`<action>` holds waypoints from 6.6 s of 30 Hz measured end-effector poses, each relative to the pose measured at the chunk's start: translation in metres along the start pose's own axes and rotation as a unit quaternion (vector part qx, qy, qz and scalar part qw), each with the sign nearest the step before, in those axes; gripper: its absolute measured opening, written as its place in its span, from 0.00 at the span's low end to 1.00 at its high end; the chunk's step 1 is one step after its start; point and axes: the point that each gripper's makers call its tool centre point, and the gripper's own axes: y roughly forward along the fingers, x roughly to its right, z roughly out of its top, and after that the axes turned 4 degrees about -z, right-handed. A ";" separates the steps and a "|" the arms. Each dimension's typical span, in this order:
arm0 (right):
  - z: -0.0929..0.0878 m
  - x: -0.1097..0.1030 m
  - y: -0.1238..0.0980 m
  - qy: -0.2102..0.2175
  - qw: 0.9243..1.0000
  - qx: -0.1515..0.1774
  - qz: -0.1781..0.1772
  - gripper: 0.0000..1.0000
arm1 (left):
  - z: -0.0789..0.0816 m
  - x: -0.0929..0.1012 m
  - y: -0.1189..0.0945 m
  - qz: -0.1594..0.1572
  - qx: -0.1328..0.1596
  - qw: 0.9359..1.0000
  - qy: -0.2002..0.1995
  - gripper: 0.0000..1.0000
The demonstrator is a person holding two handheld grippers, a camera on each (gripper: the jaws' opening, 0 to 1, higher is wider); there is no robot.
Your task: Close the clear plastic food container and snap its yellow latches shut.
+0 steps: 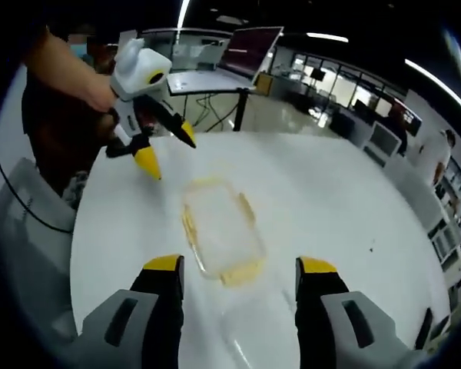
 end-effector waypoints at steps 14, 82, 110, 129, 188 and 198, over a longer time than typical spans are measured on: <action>-0.015 -0.014 0.038 -0.107 0.989 -0.049 0.087 0.56 | -0.008 -0.004 0.020 -0.080 -0.056 0.989 0.109 0.51; -0.062 -0.005 0.087 -0.126 0.956 -0.190 0.184 0.52 | -0.036 -0.017 0.062 -0.236 -0.160 0.933 0.219 0.48; -0.063 -0.005 0.089 -0.139 0.950 -0.205 0.192 0.43 | -0.035 -0.028 0.067 -0.226 -0.137 0.930 0.255 0.40; -0.066 -0.003 0.088 -0.155 0.946 -0.209 0.193 0.37 | -0.036 -0.032 0.069 -0.226 -0.134 0.931 0.255 0.34; -0.039 0.038 -0.016 -0.150 0.956 -0.194 0.160 0.36 | 0.066 0.021 0.029 -0.198 -0.166 0.921 0.292 0.32; -0.079 0.049 -0.049 -0.128 0.959 -0.201 0.155 0.36 | 0.090 0.056 0.056 -0.217 -0.153 0.916 0.302 0.32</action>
